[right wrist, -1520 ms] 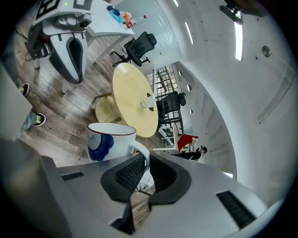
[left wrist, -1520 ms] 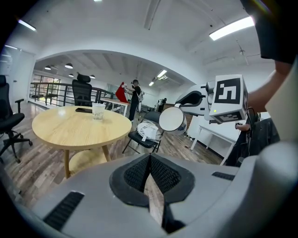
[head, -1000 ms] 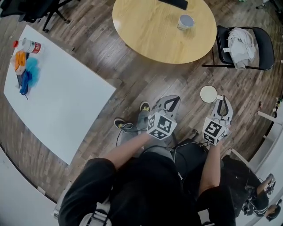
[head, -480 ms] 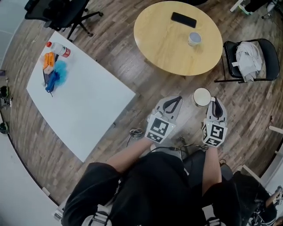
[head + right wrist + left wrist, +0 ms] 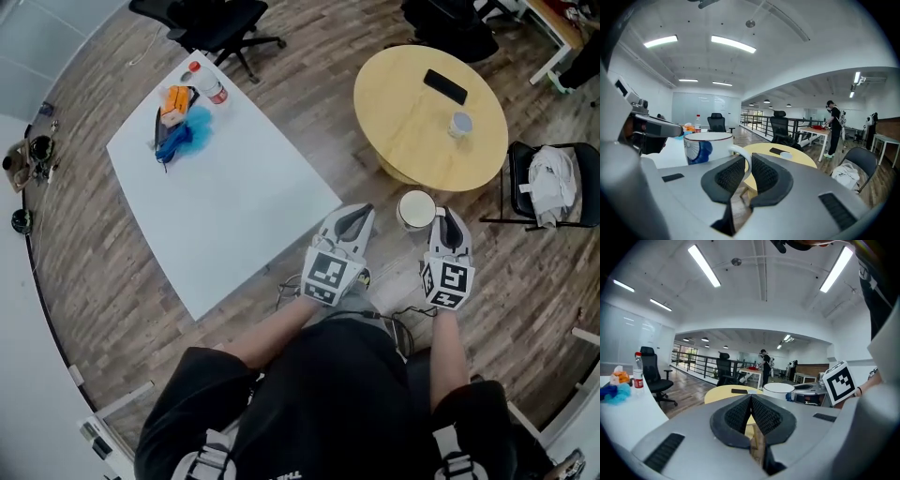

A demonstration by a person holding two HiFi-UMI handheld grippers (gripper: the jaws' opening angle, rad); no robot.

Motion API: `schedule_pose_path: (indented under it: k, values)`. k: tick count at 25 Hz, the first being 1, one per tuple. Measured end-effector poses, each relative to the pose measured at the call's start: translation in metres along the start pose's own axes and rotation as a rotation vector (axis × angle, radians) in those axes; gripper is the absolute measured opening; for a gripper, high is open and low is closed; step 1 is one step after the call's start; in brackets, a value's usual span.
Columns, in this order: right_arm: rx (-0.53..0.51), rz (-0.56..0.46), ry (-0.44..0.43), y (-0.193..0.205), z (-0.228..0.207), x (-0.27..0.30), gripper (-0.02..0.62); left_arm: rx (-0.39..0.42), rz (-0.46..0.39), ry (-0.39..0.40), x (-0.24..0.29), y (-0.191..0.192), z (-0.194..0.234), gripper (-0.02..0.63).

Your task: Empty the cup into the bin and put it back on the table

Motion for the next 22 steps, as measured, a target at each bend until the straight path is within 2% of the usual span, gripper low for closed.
schedule_pose_path:
  k: [11, 19, 22]
  values:
    - [-0.075, -0.079, -0.359, -0.06, 0.162, 0.052, 0.049, -0.047, -0.059, -0.343, -0.133, -0.007, 0.09, 0.023]
    - [-0.09, -0.139, -0.677, -0.103, 0.3, 0.04, 0.052, -0.057, -0.113, -0.592, -0.247, -0.014, 0.128, 0.023]
    - [-0.096, -0.148, -0.757, -0.11, 0.339, 0.035, 0.055, -0.066, -0.131, -0.668, -0.28, -0.011, 0.138, 0.023]
Point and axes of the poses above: the fingertips, and each gripper's own axes: x forward along the fingers, z to its left, y out of its underside, the point moved 7 cm from there along -x, backward along the fingers, and after that the axes turned 3 degrees about -y, right-handed, at the moved point
